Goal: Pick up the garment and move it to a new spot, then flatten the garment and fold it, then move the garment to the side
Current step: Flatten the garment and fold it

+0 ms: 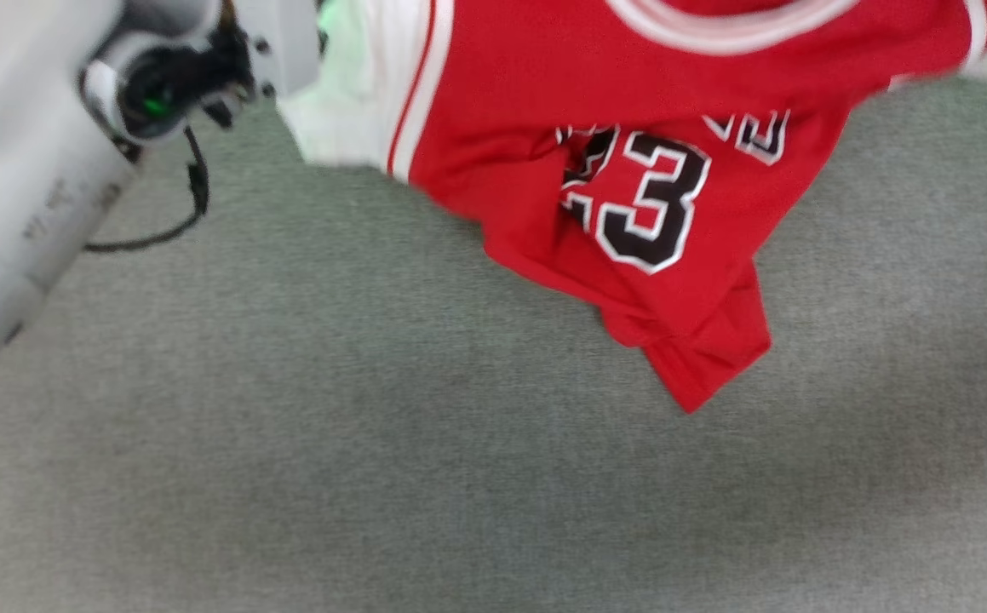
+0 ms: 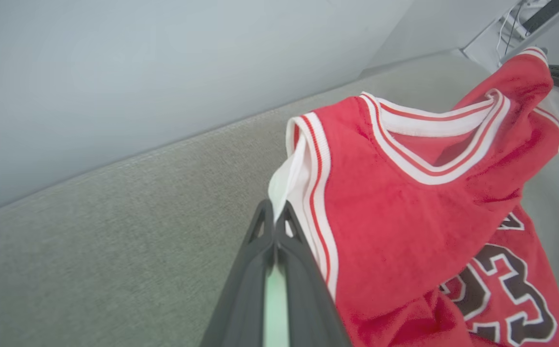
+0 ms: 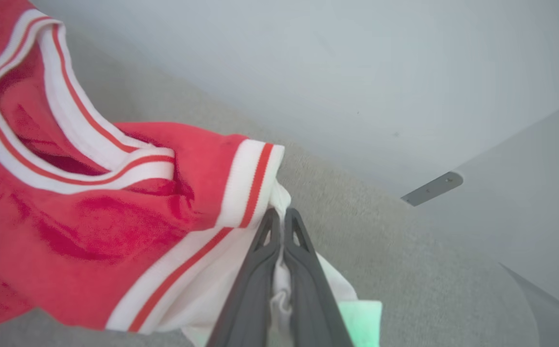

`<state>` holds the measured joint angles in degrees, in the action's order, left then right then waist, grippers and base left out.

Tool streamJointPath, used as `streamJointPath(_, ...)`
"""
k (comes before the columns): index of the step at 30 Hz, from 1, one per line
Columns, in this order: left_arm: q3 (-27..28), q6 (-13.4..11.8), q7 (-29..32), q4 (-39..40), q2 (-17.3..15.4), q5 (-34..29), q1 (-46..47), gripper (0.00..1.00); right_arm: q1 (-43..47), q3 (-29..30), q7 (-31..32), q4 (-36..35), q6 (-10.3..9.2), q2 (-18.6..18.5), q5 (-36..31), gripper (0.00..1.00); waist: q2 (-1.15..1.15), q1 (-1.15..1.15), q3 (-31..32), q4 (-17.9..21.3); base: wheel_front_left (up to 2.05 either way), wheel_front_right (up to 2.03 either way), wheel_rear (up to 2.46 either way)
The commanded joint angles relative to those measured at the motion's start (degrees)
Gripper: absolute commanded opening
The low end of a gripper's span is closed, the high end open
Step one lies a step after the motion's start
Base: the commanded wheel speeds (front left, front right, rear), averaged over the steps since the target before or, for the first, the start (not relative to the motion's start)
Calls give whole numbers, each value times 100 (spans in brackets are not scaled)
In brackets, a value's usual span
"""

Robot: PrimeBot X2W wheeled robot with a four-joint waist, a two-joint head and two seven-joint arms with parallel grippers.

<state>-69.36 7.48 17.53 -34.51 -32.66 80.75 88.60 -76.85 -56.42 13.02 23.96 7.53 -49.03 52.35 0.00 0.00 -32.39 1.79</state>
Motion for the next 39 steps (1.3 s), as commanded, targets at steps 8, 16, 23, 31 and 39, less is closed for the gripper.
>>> streamJointPath(8, 973, -10, -1832, -1269, 377, 257, 832, 0, -1262, 1601, -1280, 2006, -8, 1523, -416, 0, 0, 0, 38, -271, 0, 0, 0)
streamJointPath(16, 1761, -11, -3175, -2232, 778, 275, 1973, 0, -2855, 2699, -2542, 3893, -8, 2673, -1051, 0, 0, 0, 210, -315, 0, 0, 0)
streamJointPath(23, 1708, -11, -3070, -1932, 683, 388, 1609, 0, -2723, 2577, -2533, 4146, -8, 3005, -1156, 0, 0, 0, 446, -344, 0, 0, 0)
streamJointPath(31, 1357, -10, -2360, -262, 31, 921, -148, 0, -1029, 1767, -1569, 3050, -7, 2561, -612, 0, 0, 0, 765, -366, 0, 0, 0)
streamJointPath(39, 985, -10, -1937, 1765, -928, 1227, -2035, 0, 1101, 1393, -230, 786, -6, 1253, 451, 0, 0, 0, 1157, -358, 0, 0, 0)
